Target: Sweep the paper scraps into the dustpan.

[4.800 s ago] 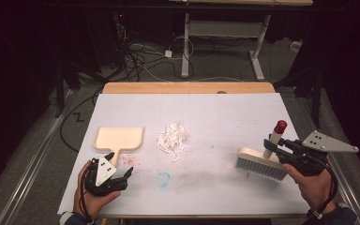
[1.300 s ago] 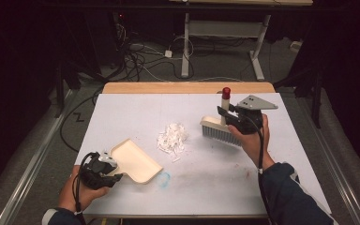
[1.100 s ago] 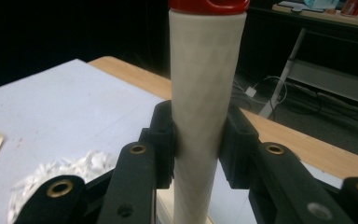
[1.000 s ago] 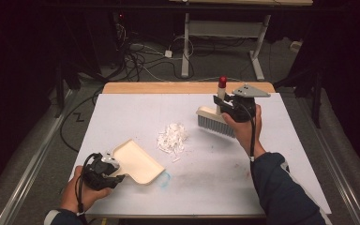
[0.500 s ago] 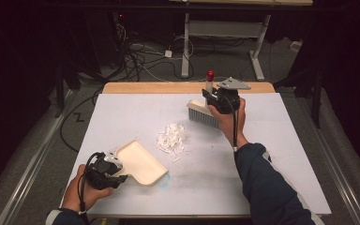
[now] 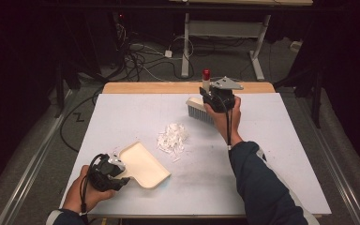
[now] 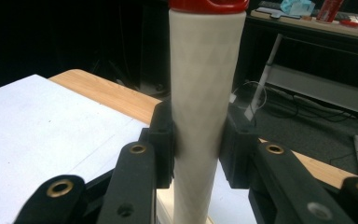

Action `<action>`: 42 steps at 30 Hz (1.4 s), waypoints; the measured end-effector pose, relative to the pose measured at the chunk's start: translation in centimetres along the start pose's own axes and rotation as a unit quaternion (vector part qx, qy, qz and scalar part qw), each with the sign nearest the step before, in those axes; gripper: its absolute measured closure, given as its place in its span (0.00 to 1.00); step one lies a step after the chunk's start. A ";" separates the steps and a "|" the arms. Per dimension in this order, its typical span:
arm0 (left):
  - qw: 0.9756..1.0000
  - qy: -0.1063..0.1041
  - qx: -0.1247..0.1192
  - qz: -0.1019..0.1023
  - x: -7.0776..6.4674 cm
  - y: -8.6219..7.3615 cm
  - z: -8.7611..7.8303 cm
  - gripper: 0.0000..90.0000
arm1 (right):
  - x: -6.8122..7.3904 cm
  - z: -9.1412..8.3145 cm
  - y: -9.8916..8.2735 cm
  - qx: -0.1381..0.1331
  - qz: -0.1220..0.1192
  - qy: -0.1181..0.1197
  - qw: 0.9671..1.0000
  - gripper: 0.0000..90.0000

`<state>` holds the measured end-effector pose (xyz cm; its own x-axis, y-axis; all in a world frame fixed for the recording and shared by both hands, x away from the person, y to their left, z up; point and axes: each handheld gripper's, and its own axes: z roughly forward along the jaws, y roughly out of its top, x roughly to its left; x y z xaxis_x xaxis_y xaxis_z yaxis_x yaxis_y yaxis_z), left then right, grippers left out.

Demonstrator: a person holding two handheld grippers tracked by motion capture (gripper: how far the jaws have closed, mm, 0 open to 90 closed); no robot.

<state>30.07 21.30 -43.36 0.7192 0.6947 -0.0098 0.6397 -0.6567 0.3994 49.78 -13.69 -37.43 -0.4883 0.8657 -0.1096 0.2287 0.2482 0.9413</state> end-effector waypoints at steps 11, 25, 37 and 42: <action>1.000 -0.003 0.005 0.002 -0.3 0.3 0.5 0.70 | 2.7 2.2 0.1 -0.017 0.013 0.025 0.999 0.78; 1.000 -0.012 0.005 -0.002 -0.7 1.3 1.2 0.70 | 6.1 1.9 0.0 -0.010 -0.018 0.085 0.996 0.78; 1.000 -0.016 0.010 -0.013 -0.4 2.2 1.2 0.70 | 7.2 0.5 -0.4 -0.001 -0.035 0.113 0.993 0.78; 1.000 -0.012 0.021 -0.004 -0.3 2.8 1.4 0.70 | 7.2 0.2 -0.4 0.000 -0.036 0.121 0.992 0.78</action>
<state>32.06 18.85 -43.47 0.7198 0.6932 -0.0359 0.6565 -0.6630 0.3597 46.32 -7.53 -38.63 -0.6913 0.7160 -0.0971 0.1862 0.3064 0.9335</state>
